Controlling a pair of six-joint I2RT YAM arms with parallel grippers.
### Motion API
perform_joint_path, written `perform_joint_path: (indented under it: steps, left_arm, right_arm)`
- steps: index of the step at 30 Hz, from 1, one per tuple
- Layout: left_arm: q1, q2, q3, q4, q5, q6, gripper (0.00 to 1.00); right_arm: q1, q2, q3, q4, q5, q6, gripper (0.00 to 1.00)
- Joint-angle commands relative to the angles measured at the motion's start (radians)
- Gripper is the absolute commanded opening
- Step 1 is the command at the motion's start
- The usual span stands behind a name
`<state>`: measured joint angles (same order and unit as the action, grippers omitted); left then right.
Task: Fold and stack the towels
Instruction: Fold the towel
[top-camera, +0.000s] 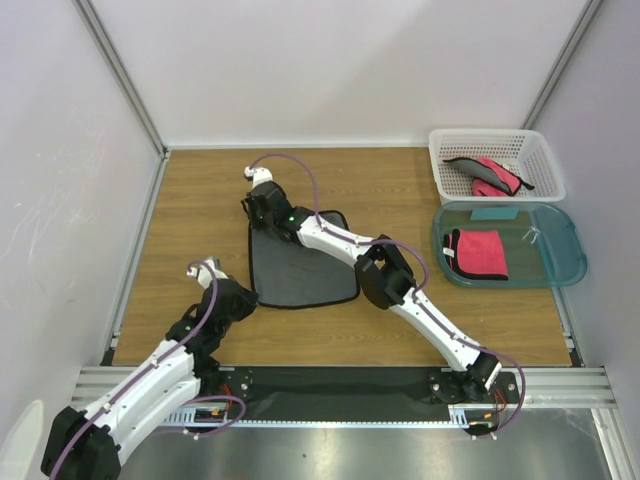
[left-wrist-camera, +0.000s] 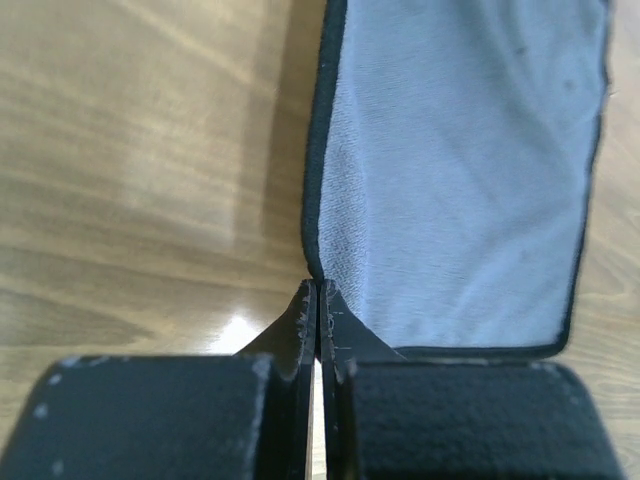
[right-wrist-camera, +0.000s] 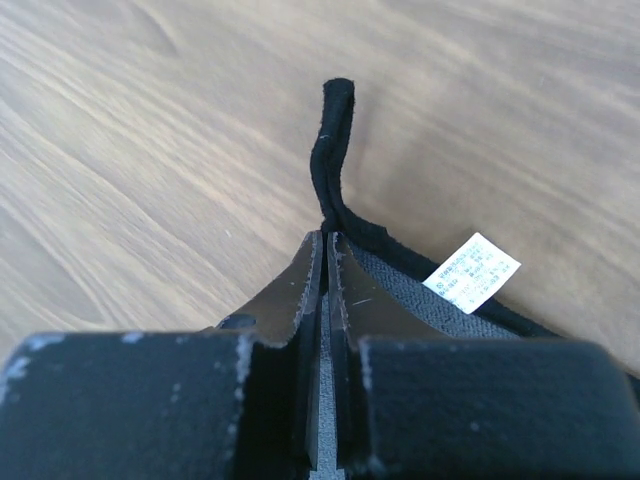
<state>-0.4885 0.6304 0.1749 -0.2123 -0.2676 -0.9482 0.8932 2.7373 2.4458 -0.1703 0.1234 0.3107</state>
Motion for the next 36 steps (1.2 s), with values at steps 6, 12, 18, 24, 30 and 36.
perform_joint_path:
  steps: [6, 12, 18, 24, 30, 36]
  left_arm:
    - [-0.002, -0.101, 0.095, -0.09, -0.059, 0.1, 0.0]
    - [-0.005, -0.098, 0.167, -0.059, 0.005, 0.189, 0.0]
    - [-0.08, 0.038, 0.232, 0.013, 0.108, 0.244, 0.0]
    - [-0.223, 0.175, 0.304, 0.036, 0.032, 0.267, 0.0]
    - [-0.327, 0.317, 0.383, 0.045, 0.004, 0.285, 0.0]
    - [-0.372, 0.377, 0.42, 0.057, -0.005, 0.292, 0.0]
  right_arm:
    - [-0.054, -0.108, 0.019, 0.137, -0.106, 0.097, 0.0]
    - [-0.083, -0.165, -0.057, 0.16, -0.191, 0.058, 0.0]
    - [-0.114, -0.226, -0.149, 0.193, -0.232, 0.059, 0.0]
    - [-0.154, -0.306, -0.319, 0.23, -0.249, 0.051, 0.0]
    - [-0.192, -0.393, -0.464, 0.282, -0.268, 0.047, 0.0]
    - [-0.226, -0.473, -0.613, 0.342, -0.283, 0.054, 0.0]
